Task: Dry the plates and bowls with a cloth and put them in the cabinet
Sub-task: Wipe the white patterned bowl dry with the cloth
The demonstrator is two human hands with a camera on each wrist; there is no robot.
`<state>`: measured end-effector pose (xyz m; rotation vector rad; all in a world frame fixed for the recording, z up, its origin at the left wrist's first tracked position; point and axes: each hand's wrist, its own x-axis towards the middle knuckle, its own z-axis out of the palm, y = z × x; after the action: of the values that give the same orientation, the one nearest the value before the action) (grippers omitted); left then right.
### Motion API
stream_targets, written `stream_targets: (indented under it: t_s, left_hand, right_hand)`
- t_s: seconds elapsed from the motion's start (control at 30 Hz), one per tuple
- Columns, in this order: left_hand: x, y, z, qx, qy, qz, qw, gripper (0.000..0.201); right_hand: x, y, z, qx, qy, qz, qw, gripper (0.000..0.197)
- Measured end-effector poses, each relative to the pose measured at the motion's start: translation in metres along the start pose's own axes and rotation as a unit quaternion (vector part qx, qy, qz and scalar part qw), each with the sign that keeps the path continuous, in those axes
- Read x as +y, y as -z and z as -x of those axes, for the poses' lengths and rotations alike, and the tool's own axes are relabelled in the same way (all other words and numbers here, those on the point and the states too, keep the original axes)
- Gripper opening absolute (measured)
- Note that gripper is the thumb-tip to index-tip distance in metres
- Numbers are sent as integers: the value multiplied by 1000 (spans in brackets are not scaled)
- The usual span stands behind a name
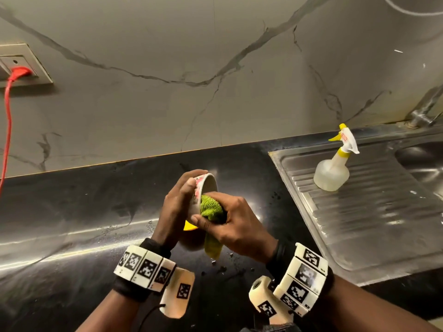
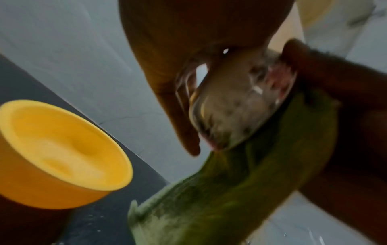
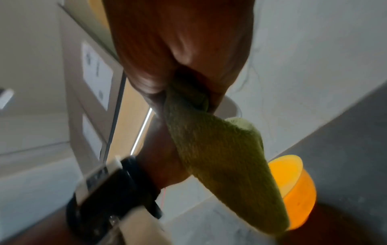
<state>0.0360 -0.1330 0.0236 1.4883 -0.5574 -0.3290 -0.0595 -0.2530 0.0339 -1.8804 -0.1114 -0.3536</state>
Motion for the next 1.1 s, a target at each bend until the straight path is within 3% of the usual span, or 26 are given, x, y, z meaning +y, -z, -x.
stream_targets:
  t_s: [0.1, 0.17, 0.23, 0.33, 0.47, 0.57, 0.7, 0.77, 0.87, 0.97, 1.03, 1.1]
  left_hand:
    - [8, -1, -4, -18, 122, 84, 989, 46]
    - [10, -4, -4, -22, 161, 126, 979, 43]
    - [7, -5, -6, -3, 117, 99, 988, 44]
    - [-2, -6, -3, 12, -9, 22, 1000, 48]
    - [-3, -5, 1, 29, -132, -44, 990, 37]
    - [-2, -4, -2, 24, -173, -52, 983, 40]
    - [-1, -2, -2, 1, -201, -88, 976, 41]
    - [-1, 0, -3, -25, -180, -97, 979, 43]
    - [7, 1, -8, -36, -57, -39, 997, 48]
    - [14, -4, -10, -17, 56, 43, 997, 42]
    - [12, -7, -9, 8, 47, 64, 997, 42]
    - [7, -4, -6, 13, -11, 34, 999, 46]
  right_hand:
    - [2, -6, 5, -17, 40, 76, 996, 26]
    - [-1, -12, 6, 1, 27, 89, 996, 19]
    - [-4, -16, 5, 28, 0, 83, 996, 14]
    - [-7, -11, 2, 23, -55, 16, 998, 14]
    - [-8, -4, -4, 4, -105, -124, 987, 26]
    - [-9, -2, -5, -14, -129, -236, 963, 30]
    - [-10, 4, -2, -23, -79, -125, 989, 37]
    - [-10, 6, -2, -14, -50, -68, 996, 34]
    - [-11, 9, 1, -24, 5, -5, 1000, 28]
    - [-11, 5, 2, -29, 22, 26, 999, 27]
    - [-12, 2, 2, -26, 3, 13, 1000, 27]
    - [-13, 1, 3, -28, -20, -11, 999, 27]
